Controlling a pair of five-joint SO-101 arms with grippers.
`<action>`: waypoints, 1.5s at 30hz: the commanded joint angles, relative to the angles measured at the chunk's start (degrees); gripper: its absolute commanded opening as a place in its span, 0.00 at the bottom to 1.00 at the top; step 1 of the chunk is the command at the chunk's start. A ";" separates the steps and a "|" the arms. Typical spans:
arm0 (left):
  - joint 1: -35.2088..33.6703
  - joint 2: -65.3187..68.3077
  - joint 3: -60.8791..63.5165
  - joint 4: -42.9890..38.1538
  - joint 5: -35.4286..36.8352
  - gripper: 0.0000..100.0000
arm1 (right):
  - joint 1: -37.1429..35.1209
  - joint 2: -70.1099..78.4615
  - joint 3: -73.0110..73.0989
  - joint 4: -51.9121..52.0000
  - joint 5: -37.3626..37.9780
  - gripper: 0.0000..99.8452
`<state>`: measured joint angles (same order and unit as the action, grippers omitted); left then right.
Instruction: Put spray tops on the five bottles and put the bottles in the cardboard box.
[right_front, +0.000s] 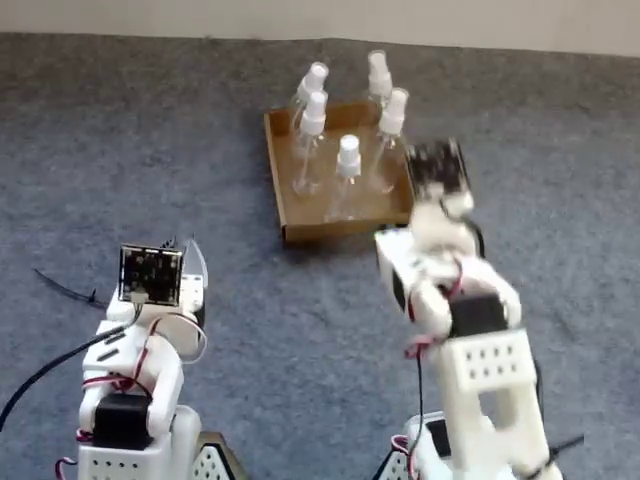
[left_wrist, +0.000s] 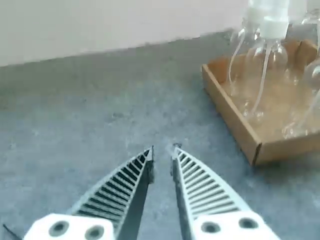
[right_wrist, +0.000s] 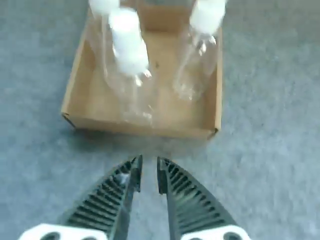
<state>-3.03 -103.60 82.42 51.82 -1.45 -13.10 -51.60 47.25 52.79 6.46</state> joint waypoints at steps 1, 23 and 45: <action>-0.84 0.13 0.84 4.57 -0.62 0.06 | 3.47 -14.99 18.42 -8.04 1.93 0.00; -0.84 -0.40 14.73 21.01 -0.62 0.06 | 11.12 -52.97 57.27 0.57 9.67 0.00; -0.66 -0.40 14.73 25.41 -0.35 0.06 | 10.86 -53.23 57.27 18.51 9.67 0.00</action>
<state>-3.03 -103.60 96.04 76.97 -1.45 -2.55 -104.26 95.78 70.90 15.43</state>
